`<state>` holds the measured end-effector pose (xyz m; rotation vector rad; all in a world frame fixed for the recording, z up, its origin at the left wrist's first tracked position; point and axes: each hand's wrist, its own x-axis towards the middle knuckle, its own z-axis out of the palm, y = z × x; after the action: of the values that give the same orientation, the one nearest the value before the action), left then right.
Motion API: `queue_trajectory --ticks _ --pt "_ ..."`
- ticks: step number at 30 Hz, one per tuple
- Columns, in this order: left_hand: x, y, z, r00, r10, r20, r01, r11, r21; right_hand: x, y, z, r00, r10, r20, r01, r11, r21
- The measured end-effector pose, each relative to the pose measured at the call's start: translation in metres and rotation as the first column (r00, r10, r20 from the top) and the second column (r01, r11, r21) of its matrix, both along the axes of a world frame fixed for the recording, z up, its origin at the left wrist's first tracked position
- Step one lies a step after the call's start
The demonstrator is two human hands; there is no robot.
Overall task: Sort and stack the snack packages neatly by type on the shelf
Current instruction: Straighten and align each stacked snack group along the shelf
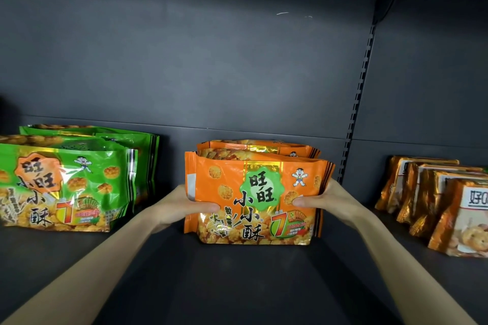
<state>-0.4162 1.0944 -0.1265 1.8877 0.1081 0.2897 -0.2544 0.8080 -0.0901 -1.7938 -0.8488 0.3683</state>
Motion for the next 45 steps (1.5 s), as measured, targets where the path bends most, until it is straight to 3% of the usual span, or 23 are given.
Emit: queue_trajectory --ticks 21,30,38,45 --pt "-0.003 0.016 -0.008 1.000 -0.005 -0.001 0.005 0.996 0.092 -0.014 0.021 -0.006 0.998 -0.040 -0.038 0.043 0.996 0.081" --pt "0.005 0.005 -0.008 1.000 -0.011 0.016 0.009 0.997 0.078 -0.009 0.010 -0.003 0.998 -0.050 -0.046 0.052 0.998 0.047" --pt "-0.002 -0.007 -0.012 0.990 0.113 0.090 -0.111 0.994 -0.019 -0.011 0.009 -0.007 0.994 -0.110 -0.019 0.112 0.987 0.115" --pt "-0.007 -0.010 -0.008 0.996 0.092 0.011 -0.092 0.996 -0.006 -0.010 0.007 -0.008 0.993 -0.121 0.012 0.120 0.991 0.060"
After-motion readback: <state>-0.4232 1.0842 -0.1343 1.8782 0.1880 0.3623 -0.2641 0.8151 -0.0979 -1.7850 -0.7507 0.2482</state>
